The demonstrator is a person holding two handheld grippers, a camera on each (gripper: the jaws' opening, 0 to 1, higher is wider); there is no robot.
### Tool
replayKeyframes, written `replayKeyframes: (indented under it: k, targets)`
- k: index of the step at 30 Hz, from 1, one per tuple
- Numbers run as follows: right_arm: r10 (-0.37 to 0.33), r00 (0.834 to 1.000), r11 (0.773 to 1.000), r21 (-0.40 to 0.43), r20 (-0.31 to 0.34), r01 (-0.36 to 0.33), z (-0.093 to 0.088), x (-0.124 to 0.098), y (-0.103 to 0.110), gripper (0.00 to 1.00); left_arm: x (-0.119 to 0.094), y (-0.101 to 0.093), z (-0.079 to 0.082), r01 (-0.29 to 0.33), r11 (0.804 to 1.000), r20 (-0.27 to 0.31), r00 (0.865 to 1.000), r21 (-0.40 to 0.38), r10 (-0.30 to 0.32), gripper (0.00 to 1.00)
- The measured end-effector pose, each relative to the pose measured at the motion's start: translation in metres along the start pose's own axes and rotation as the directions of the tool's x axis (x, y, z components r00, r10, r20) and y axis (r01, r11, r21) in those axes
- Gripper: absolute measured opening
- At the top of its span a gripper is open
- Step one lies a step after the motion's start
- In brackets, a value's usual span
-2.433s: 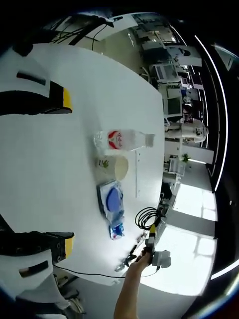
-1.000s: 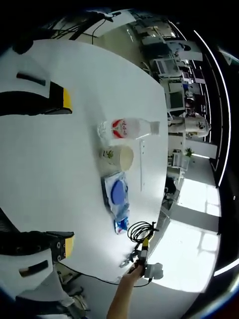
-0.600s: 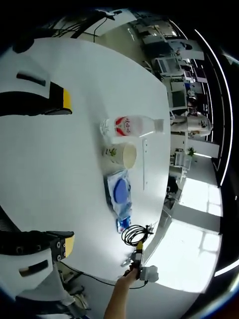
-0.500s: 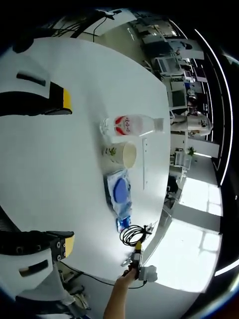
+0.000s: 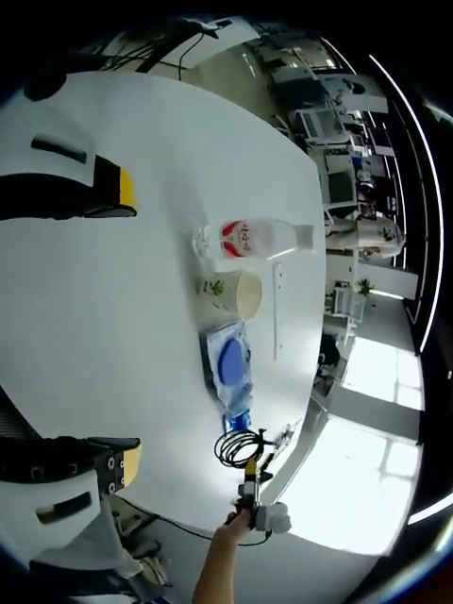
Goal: Arrange the tabletop items into an orderly group along one side of the table until the central work area is clear of visible clutter.
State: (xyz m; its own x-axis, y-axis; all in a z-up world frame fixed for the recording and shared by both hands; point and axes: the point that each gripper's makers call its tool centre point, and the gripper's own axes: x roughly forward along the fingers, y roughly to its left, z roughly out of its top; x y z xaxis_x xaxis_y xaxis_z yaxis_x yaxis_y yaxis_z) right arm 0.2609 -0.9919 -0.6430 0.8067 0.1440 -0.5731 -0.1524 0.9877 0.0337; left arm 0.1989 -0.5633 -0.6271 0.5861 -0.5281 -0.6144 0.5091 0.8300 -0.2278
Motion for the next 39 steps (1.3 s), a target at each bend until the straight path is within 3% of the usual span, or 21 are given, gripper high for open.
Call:
replayKeyframes:
  k: [11, 21, 39]
  targets:
    - [0.016, 0.999, 0.999, 0.041, -0.049, -0.014, -0.025, 0.0, 0.004, 0.0, -0.002, 0.001, -0.002, -0.008, 1.0, -0.001, 1.0, -0.008, 0.008, 0.97]
    - [0.035, 0.994, 0.999, 0.029, -0.103, -0.033, -0.044, 0.002, 0.01, 0.0, -0.003, 0.001, -0.003, -0.013, 1.0, -0.001, 1.0, -0.011, 0.013, 0.97]
    - [0.046, 0.984, 0.997, 0.061, -0.17, -0.037, -0.077, 0.005, 0.003, 0.0, -0.005, 0.005, -0.003, -0.021, 1.0, -0.007, 1.0, -0.003, 0.021, 0.97]
